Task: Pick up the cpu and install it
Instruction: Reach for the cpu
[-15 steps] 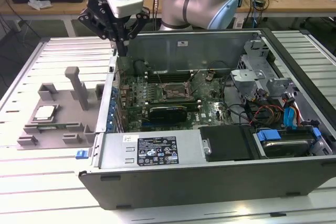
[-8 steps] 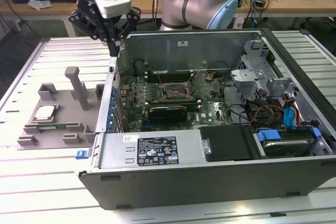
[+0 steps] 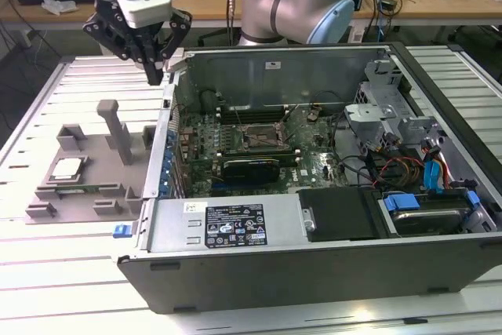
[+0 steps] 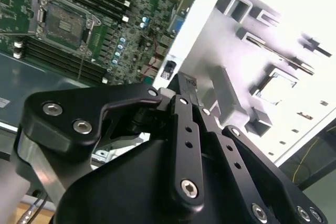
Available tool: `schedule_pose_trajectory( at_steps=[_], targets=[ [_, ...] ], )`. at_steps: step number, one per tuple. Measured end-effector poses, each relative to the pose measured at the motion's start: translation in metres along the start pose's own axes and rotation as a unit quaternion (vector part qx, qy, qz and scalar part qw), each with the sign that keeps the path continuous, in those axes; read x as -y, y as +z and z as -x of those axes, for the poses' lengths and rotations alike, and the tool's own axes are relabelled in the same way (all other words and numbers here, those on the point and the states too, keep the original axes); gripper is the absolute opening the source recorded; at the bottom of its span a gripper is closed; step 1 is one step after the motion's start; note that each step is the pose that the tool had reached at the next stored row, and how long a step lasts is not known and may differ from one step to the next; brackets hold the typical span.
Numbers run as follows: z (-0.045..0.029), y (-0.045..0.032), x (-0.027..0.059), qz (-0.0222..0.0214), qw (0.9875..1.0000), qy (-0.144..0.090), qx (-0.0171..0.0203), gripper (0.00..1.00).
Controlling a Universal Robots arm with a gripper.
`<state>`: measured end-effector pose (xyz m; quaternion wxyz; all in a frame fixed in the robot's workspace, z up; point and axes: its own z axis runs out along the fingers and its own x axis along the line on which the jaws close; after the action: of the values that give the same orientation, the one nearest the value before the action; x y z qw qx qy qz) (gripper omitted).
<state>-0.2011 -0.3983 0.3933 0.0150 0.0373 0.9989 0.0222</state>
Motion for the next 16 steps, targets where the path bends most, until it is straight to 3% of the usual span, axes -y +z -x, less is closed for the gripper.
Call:
schedule_pose_trajectory(
  at_steps=[8,12,14,16],
  targets=[
    [-0.0216,-0.0007,0.0013,0.0001,1.0,0.0,0.0017,0.11],
    [-0.0342,-0.0009,0.0022,0.0002,1.0,0.0,0.0028,0.11],
    [-0.0451,-0.0004,0.003,0.0003,1.0,0.0,0.0041,0.11],
    [-0.0497,0.0005,0.0033,0.0003,1.0,0.0,0.0046,0.11]
  ],
)
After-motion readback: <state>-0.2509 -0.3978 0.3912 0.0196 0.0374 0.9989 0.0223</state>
